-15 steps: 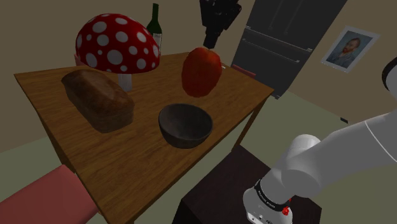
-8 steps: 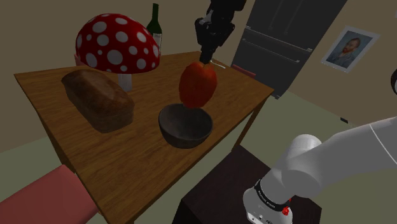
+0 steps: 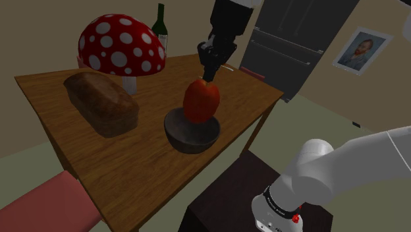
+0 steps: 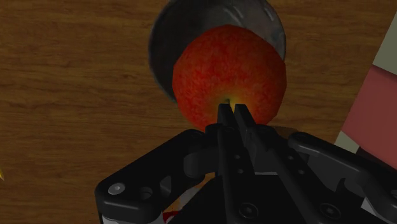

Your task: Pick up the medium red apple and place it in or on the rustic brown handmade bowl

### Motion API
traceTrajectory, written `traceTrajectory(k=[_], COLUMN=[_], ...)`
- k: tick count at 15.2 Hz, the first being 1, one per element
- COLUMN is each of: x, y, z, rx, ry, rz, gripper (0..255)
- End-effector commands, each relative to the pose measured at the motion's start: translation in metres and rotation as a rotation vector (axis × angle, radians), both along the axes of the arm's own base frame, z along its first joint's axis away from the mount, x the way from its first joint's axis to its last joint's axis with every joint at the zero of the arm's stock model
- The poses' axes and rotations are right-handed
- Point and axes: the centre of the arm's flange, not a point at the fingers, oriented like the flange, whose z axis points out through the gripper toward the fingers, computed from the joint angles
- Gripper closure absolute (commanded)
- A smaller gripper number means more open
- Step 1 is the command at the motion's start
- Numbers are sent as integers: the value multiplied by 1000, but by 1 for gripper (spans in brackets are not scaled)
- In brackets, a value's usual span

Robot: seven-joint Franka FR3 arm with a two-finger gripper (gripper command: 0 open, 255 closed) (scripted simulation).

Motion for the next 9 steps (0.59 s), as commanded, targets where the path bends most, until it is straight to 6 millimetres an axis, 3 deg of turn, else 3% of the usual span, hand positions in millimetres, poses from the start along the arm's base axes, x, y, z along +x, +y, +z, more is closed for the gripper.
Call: traceTrajectory(k=[1, 3, 9], x=[0, 0, 0], y=[0, 0, 0], z=[-10, -22, -22], rx=[0, 0, 0], ry=[-1, -1, -1], rz=[0, 0, 0], gripper=[255, 255, 255])
